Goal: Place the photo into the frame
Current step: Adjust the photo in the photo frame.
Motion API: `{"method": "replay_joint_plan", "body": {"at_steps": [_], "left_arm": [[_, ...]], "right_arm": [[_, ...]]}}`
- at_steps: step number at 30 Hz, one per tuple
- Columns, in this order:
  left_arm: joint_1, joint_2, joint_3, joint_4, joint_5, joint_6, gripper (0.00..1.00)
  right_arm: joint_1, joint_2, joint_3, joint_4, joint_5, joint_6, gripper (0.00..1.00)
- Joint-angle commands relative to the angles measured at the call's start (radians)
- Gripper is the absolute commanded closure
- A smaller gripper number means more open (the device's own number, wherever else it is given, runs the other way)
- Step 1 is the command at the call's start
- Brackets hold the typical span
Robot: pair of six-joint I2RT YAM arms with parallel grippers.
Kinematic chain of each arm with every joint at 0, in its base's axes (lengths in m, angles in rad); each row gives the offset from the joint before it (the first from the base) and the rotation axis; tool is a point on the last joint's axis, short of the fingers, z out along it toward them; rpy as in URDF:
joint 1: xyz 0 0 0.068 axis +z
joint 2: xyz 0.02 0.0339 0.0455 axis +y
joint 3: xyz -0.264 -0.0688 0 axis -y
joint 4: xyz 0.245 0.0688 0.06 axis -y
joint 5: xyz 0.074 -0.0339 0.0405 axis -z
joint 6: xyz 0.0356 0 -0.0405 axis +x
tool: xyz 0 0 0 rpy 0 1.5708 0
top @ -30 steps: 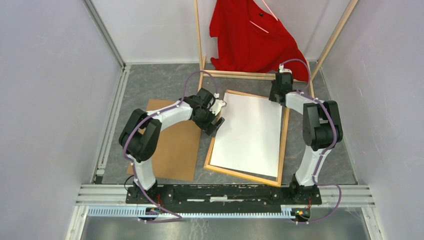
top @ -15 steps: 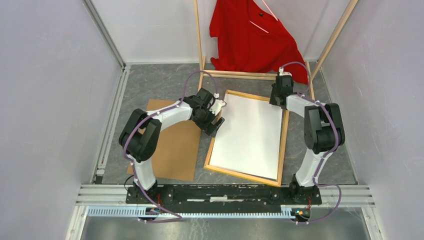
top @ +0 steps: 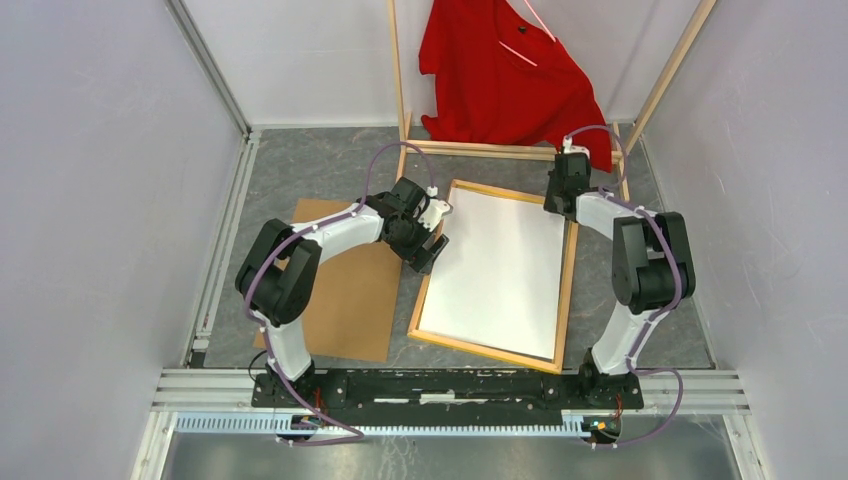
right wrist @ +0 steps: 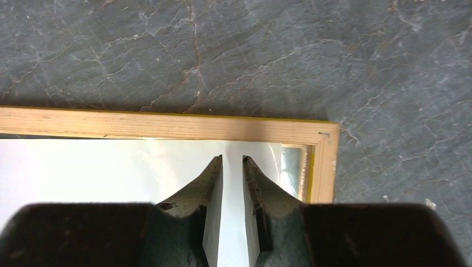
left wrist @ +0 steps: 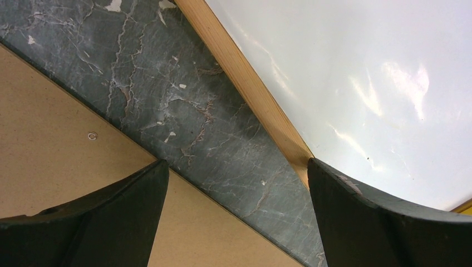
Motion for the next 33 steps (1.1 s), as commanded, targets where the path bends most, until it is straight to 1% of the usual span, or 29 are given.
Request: {"method": "replay_joint_plan", "body": {"at_steps": [1,5,10,14,20,27,33], "left_arm": [[-0.006,-0.006,-0.024,-0.016,-0.06,0.011,0.0],[-0.002,-0.017,-0.002,-0.034,-0.059,0.009,0.0],[0.016,-0.041,0.024,-0.051,-0.059,0.009,0.0],[0.038,-0.038,0.033,-0.058,-0.041,0.005,0.0],[0.039,-0.031,0.007,-0.049,-0.03,0.005,0.0],[0.038,-0.032,-0.006,-0.046,-0.018,0.006,0.0],[0.039,-0.041,-0.015,-0.044,-0.01,0.009,0.0]], "right_arm": [[-0.003,-0.079,-0.008,0.01,0.045,-0.003,0.77],[0.026,-0.113,-0.022,0.043,0.015,0.003,0.76],[0.143,-0.097,0.033,0.066,-0.015,0.002,0.76],[0.25,-0.016,0.144,0.066,-0.049,0.007,0.74],[0.367,0.144,0.347,0.017,-0.077,-0.02,0.74],[0.436,0.271,0.493,-0.021,-0.083,-0.064,0.74],[0.456,0.328,0.544,-0.042,-0.06,-0.084,0.75]]}}
